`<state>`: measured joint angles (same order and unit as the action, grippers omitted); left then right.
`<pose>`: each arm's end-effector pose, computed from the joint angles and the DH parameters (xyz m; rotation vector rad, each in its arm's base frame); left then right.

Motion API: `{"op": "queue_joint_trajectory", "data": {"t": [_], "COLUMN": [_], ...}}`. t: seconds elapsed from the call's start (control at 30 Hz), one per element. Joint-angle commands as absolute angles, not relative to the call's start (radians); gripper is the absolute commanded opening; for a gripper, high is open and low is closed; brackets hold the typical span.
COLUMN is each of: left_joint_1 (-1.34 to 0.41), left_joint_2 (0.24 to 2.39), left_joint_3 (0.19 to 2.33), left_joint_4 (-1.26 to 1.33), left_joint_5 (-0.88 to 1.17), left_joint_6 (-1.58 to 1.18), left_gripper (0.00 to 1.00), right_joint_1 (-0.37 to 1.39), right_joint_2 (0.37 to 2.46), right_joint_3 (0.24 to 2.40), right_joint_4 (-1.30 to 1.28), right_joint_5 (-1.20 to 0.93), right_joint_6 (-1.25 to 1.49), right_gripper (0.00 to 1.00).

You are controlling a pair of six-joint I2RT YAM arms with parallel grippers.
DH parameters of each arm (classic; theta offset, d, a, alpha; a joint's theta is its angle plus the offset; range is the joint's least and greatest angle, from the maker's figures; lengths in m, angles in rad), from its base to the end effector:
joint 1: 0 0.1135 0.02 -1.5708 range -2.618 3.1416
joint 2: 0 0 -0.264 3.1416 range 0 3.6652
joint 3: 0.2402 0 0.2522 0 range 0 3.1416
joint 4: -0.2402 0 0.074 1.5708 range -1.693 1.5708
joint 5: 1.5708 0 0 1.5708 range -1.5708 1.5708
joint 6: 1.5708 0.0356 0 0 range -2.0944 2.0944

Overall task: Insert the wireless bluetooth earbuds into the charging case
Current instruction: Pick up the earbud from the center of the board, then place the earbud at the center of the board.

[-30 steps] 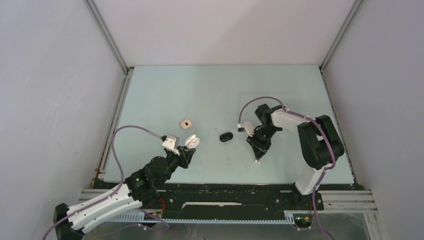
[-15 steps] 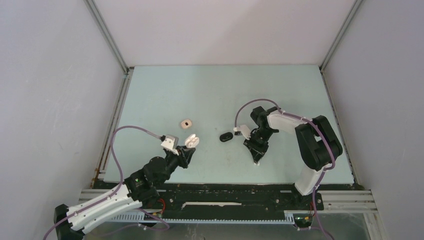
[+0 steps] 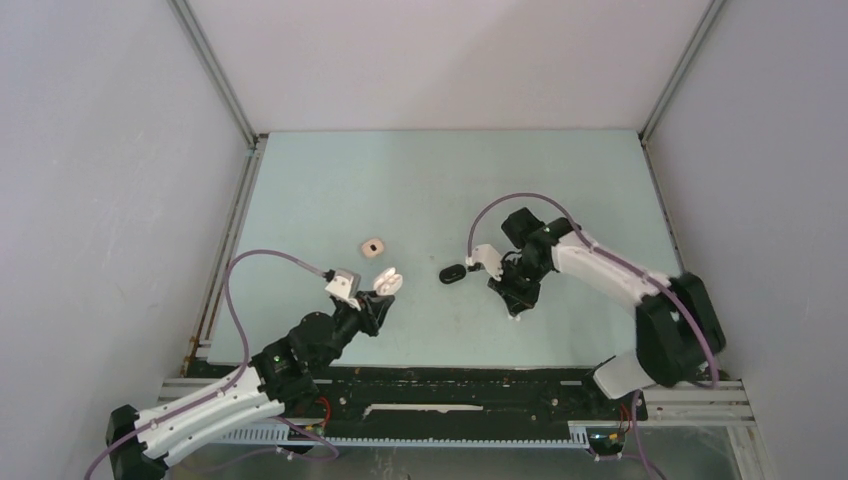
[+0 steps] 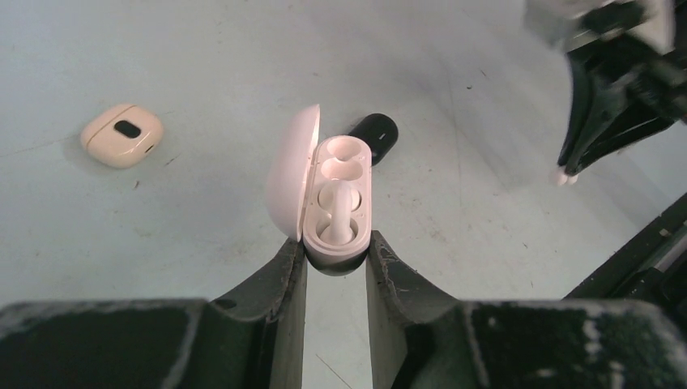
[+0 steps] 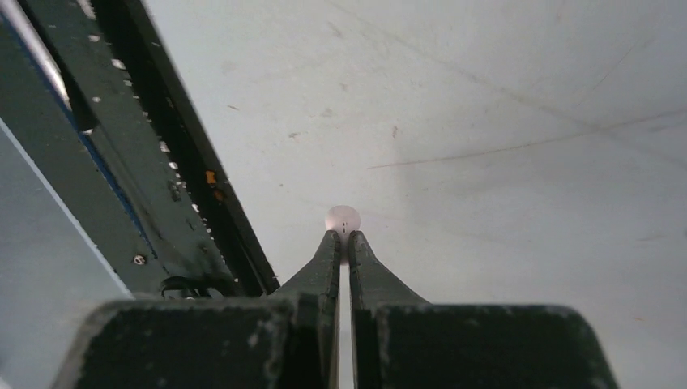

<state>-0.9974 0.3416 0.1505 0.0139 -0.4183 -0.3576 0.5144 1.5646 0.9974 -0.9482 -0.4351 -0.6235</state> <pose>0.0816 -0.0997 0.1955 0.2548 1.7560 -0.6275 0.2217 0.1425 0.1904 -1.6279 2.5116 0.6561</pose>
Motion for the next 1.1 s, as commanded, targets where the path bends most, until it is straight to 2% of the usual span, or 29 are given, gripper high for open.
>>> {"op": "queue_joint_trajectory", "data": {"t": [0.0,0.1,0.23,0.4,0.73,1.07], "left_joint_1": [-1.000,-1.004,-1.021,-1.039,-1.051,-1.052], "left_joint_2": [0.409,0.479,0.557,0.627,0.703,0.722], "left_joint_3": [0.126,0.106,0.068,0.052,0.011,0.006], "left_joint_4": [0.191,0.318,0.473,0.597,0.724,0.756], "left_joint_5": [-0.299,-0.160,-0.036,0.044,0.182,0.205], "left_joint_6": [-0.273,-0.199,-0.112,-0.053,-0.002,0.023], "left_gripper": [0.00,0.00,0.00,0.00,0.01,0.02], "right_joint_1": [0.651,0.797,0.948,0.966,0.963,1.036], "right_joint_2": [1.325,1.201,1.198,1.311,1.561,1.635], "right_joint_3": [1.007,1.017,1.112,1.277,1.517,1.583], "right_joint_4": [-0.988,-1.004,-1.024,-1.071,-1.072,-1.135], "right_joint_5": [-0.353,-0.295,-0.282,-0.418,-0.492,-0.462], "right_joint_6": [-0.712,-0.765,-0.758,-0.721,-0.605,-0.639], "right_gripper": [0.00,0.00,0.00,0.00,0.00,0.00]}}
